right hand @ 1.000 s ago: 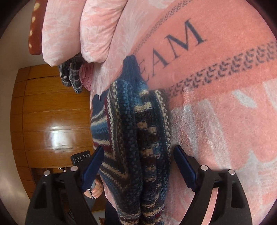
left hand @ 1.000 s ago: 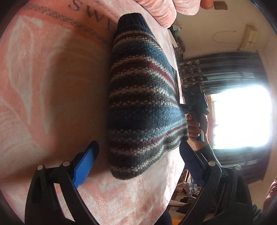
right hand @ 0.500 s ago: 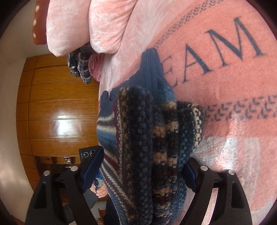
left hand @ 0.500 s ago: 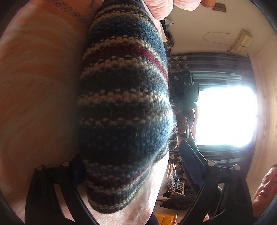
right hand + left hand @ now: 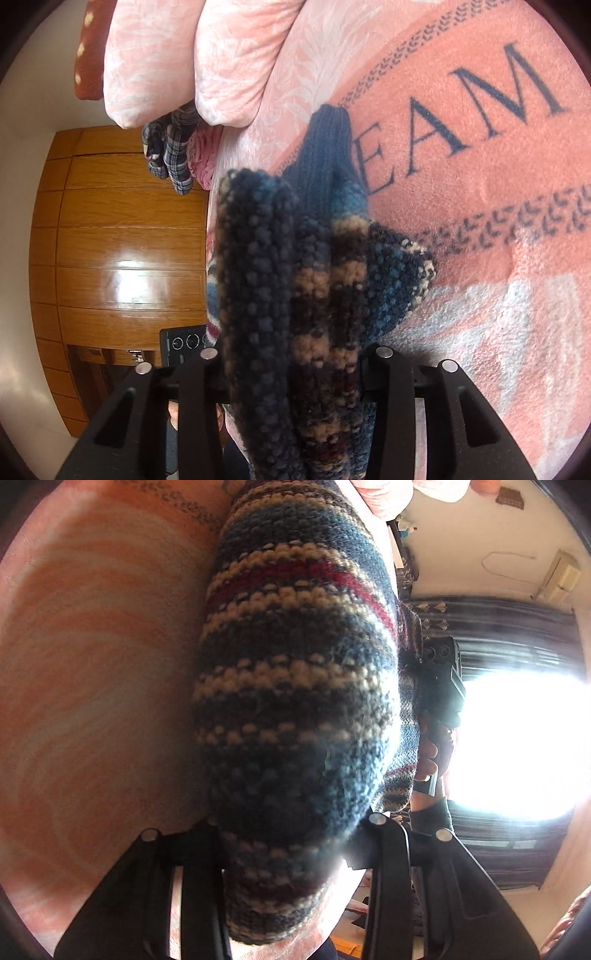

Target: Fold small clothes

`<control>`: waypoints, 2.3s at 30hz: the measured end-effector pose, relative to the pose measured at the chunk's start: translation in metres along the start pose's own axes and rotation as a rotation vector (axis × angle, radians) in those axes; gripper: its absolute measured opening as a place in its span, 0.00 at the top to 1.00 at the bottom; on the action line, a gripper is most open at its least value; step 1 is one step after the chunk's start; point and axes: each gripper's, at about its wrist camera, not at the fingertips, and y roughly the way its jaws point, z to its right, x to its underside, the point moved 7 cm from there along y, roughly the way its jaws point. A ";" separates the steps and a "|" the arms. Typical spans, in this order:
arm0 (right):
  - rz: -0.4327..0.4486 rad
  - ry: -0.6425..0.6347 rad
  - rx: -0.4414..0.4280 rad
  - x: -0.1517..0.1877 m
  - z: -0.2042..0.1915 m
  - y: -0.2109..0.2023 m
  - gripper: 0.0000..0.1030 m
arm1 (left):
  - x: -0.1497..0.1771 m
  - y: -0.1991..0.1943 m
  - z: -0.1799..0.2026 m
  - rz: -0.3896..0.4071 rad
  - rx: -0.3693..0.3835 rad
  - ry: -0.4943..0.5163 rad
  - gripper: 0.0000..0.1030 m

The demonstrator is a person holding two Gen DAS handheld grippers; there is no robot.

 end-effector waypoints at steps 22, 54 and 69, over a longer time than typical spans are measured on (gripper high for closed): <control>-0.079 -0.109 -0.018 0.060 -0.120 0.076 0.60 | 0.098 -0.128 -0.015 0.127 -0.042 0.027 0.71; 0.085 -0.216 0.294 0.125 -0.134 0.118 0.90 | 0.206 -0.158 -0.047 0.348 -0.129 0.066 0.27; 0.120 -0.243 0.316 0.122 -0.135 0.116 0.83 | 0.124 -0.212 -0.018 0.377 -0.082 0.136 0.26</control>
